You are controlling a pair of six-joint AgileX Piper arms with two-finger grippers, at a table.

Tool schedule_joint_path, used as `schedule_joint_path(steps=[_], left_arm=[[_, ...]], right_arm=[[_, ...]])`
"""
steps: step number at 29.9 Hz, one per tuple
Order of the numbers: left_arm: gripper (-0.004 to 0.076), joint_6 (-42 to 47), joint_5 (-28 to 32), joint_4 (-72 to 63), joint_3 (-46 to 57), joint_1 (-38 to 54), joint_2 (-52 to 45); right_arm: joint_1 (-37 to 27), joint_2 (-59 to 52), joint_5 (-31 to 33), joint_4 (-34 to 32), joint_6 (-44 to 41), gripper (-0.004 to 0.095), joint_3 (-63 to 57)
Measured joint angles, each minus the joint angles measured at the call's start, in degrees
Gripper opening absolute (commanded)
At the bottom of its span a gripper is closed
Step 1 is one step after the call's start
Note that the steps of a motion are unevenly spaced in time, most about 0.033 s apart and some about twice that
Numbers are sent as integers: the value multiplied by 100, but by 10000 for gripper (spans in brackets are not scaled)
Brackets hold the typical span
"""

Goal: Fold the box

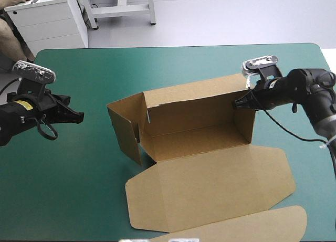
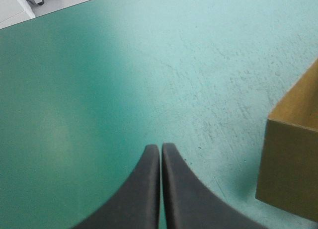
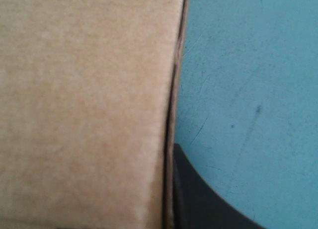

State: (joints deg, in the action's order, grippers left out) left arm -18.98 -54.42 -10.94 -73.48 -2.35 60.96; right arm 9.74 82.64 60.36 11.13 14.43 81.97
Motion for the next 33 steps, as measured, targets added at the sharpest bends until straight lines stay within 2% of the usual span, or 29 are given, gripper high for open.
schedule_joint_path(steps=[12, 19, 22, 25, 31, 33], left_arm=[[-8, 0, 39, 0, 0, 0, 0], [-8, 0, 39, -4, 0, 0, -4], [-8, 0, 43, -4, 0, 0, -6], [-8, 0, 62, -4, 0, 0, -6], [-8, 0, 81, -4, 0, 0, -6], [-8, 0, 85, -4, 0, 0, -6]], right_arm=[[-6, 1418, 690, -5, -229, -15, 1016], [-6, 2390, 418, 46, -388, -13, 1948], [-6, 2729, 349, 58, -431, 20, 2267], [-6, 3048, 355, 77, -451, 158, 2592], [-6, 3445, 919, 18, -440, 633, 2776], [-6, 3477, 1006, -3, -425, 718, 2929]])
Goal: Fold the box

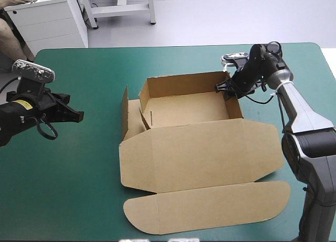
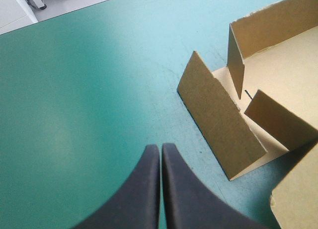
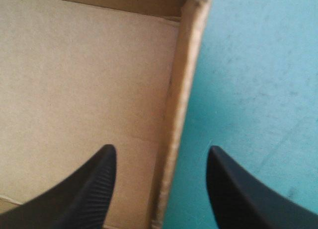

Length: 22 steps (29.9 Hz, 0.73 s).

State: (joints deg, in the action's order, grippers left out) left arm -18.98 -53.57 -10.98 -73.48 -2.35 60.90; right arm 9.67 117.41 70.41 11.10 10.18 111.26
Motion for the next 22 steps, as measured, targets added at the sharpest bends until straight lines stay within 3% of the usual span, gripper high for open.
schedule_joint_path(steps=[7, 22], left_arm=[[-8, 0, 0, 0, 0, 0, 0], [-8, 0, 100, 0, 0, 0, 0]], right_arm=[[0, -192, 38, -11, -24, 753, 643], [0, -1644, 90, -260, -132, 751, 718]])
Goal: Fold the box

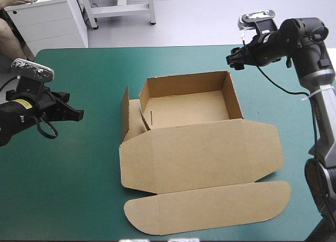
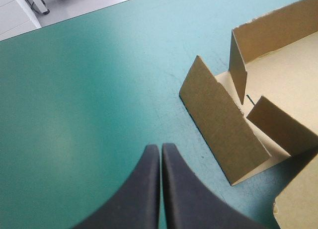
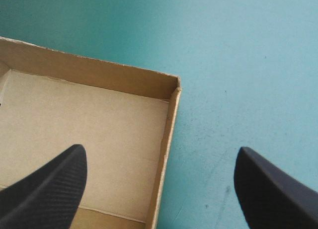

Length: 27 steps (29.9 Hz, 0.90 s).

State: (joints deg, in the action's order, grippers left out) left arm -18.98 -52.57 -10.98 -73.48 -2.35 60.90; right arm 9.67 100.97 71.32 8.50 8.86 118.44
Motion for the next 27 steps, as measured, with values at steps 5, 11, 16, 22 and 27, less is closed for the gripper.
schedule_joint_path(steps=[5, 11, 16, 22, 27], left_arm=[[-8, 0, -12, 0, 0, 0, 0], [-8, 0, -56, 0, 0, 0, 0], [-8, 0, -126, 0, 0, 0, 0], [-8, 0, -144, 0, 0, 0, 0], [-8, 0, -150, 0, 0, 0, 0]], right_arm=[[0, 45, 4, 18, -66, 751, -19], [0, 487, -2, 32, -135, 751, -299], [0, 1057, -2, 109, -189, 733, -512], [0, 1453, -13, 394, -195, 652, -541], [0, 1718, -30, 459, -195, 592, -541]])
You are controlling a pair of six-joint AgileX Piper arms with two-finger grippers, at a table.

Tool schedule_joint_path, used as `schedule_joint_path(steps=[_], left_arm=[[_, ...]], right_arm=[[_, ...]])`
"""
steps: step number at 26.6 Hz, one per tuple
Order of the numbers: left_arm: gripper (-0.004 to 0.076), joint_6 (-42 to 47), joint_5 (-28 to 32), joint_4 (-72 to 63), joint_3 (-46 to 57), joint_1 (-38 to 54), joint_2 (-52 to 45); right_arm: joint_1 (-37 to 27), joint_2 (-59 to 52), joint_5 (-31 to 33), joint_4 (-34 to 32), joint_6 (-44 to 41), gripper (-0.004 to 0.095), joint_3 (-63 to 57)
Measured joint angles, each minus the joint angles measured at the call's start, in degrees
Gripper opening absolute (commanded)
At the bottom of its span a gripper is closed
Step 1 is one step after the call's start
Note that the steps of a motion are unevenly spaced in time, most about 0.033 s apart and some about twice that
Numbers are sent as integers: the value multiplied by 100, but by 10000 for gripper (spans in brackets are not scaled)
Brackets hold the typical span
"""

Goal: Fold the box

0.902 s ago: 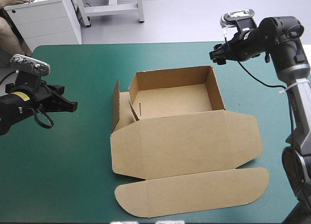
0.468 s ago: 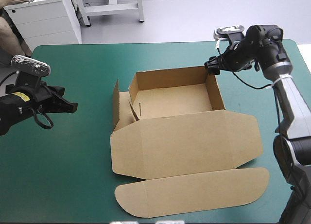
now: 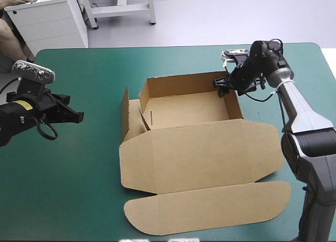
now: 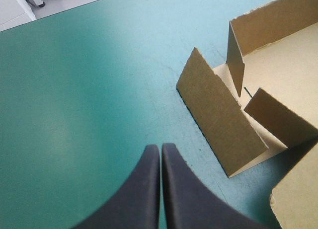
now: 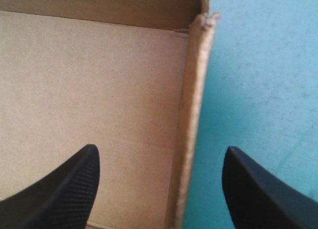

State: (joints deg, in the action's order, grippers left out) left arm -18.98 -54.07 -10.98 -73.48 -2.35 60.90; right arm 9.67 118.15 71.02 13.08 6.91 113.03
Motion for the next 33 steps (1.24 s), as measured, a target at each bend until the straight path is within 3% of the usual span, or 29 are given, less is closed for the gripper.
schedule_joint_path(steps=[6, 13, 24, 30, 33], left_arm=[[-8, 0, -41, 0, 0, 0, 0], [-8, 0, -41, 0, 0, 0, 0], [-8, 0, 74, 6, 0, 0, 0], [-8, 162, 102, 405, 0, 0, 5], [8, 701, 127, 886, 0, 35, 5]], right_arm=[[0, 183, 0, 0, 0, 429, 0], [0, 319, -27, -17, 0, -14, 0], [-103, 162, -46, -37, 208, -20, -12], [-535, -816, -17, 4, 548, -20, -12], [-906, -1283, 7, 235, 684, -20, -12]])
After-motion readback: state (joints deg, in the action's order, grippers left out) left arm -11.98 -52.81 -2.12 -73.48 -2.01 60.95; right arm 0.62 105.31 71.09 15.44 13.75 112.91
